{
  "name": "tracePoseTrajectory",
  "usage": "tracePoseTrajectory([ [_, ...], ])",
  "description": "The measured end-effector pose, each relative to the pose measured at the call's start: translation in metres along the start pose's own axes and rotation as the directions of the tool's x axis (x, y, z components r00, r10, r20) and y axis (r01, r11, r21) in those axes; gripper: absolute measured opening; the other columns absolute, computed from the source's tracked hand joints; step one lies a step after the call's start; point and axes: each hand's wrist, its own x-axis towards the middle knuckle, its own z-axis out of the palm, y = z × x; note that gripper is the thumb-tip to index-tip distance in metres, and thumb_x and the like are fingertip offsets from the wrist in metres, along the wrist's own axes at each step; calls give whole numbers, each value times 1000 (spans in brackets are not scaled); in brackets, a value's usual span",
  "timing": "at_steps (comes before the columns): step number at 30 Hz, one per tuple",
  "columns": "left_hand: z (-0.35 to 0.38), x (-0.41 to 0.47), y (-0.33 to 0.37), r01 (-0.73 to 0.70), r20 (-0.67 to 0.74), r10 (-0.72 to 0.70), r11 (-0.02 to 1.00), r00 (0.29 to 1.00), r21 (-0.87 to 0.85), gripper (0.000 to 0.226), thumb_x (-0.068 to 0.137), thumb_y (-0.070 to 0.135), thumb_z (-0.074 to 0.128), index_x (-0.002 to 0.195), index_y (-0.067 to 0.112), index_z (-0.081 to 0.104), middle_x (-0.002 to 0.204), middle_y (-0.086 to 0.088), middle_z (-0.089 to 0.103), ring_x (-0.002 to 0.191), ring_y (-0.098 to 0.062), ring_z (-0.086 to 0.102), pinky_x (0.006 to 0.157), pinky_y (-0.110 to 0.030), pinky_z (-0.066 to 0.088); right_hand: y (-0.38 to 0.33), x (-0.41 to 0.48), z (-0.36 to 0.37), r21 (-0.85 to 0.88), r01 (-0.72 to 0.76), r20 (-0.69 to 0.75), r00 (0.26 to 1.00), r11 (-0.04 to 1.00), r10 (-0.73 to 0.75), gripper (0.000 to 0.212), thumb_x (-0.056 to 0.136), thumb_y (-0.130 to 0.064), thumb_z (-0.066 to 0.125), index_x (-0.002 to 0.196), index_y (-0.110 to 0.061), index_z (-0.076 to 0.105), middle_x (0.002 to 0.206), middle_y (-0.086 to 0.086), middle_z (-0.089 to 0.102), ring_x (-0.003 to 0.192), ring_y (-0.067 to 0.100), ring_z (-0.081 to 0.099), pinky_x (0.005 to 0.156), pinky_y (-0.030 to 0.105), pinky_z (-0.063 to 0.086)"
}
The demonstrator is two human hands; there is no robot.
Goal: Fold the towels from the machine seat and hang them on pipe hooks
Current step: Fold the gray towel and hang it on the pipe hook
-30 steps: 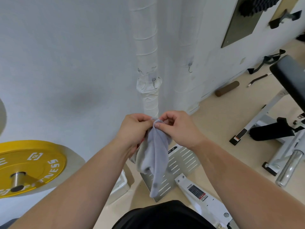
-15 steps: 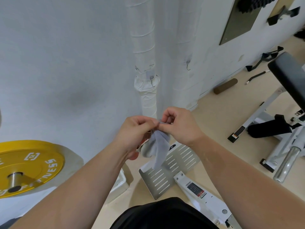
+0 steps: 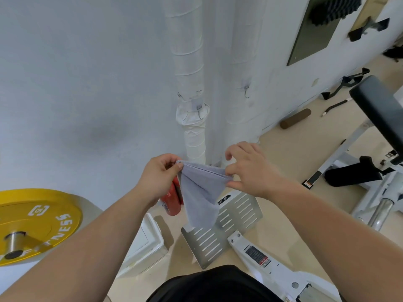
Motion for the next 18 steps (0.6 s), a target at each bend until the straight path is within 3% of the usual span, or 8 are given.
tracePoseTrajectory([
  [2, 2, 1, -5, 10, -35, -10, 1000, 999, -15, 16, 99, 15, 60, 89, 11, 72, 85, -10, 72, 64, -3, 59, 73, -32, 53, 4, 2, -3, -64, 23, -46, 999, 998, -26, 19, 74, -47, 67, 75, -29, 74, 105, 1, 63, 99, 31, 60, 87, 46, 46],
  [4, 4, 2, -7, 15, -50, -17, 999, 999, -34, 16, 100, 14, 59, 90, 9, 71, 78, -4, 68, 60, 0, 56, 68, -26, 49, 6, 7, -9, -25, -28, -71, 997, 999, 26, 19, 85, -43, 62, 85, -25, 68, 97, 0, 66, 92, 30, 62, 81, 44, 48],
  [9, -1, 9, -1, -30, -45, 28, 999, 999, -37, 17, 101, 16, 57, 89, 15, 69, 79, 2, 66, 64, -1, 55, 68, -22, 48, 1, 13, -25, 443, -205, 39, 977, 873, 209, 19, 94, -35, 65, 88, -20, 55, 82, -2, 65, 73, 20, 56, 76, 40, 49],
  [12, -4, 14, 12, -71, 3, 71, 996, 997, -46, 16, 101, 18, 57, 91, 13, 69, 82, 3, 69, 72, -5, 58, 76, -26, 49, 6, 15, -30, 678, -254, 13, 943, 690, 334, 20, 88, -23, 75, 82, -21, 55, 76, 3, 64, 72, 19, 61, 71, 35, 48],
  [14, -5, 18, 22, -89, 34, 93, 991, 995, -103, 15, 101, 16, 57, 92, 11, 69, 83, 0, 70, 78, -10, 61, 85, -32, 50, 7, 17, -32, 792, -276, 56, 921, 544, 385, 22, 84, -17, 76, 84, -26, 55, 70, 18, 57, 64, 20, 50, 65, 34, 43],
  [16, -6, 21, 34, -57, 72, 74, 975, 995, -214, 14, 100, 11, 57, 92, 8, 69, 82, -6, 67, 79, -16, 60, 87, -37, 51, 4, 19, -34, 880, -283, 106, 899, 381, 425, 28, 81, -17, 73, 94, -36, 58, 77, 30, 61, 66, 27, 53, 69, 38, 45],
  [18, -8, 23, 48, -21, 144, 58, 969, 988, -246, 12, 96, 6, 58, 95, 5, 69, 82, -9, 65, 76, -17, 58, 80, -36, 50, 0, 18, -33, 932, -275, 145, 879, 235, 455, 39, 85, -14, 73, 107, -43, 58, 87, 25, 71, 81, 38, 67, 82, 45, 54],
])
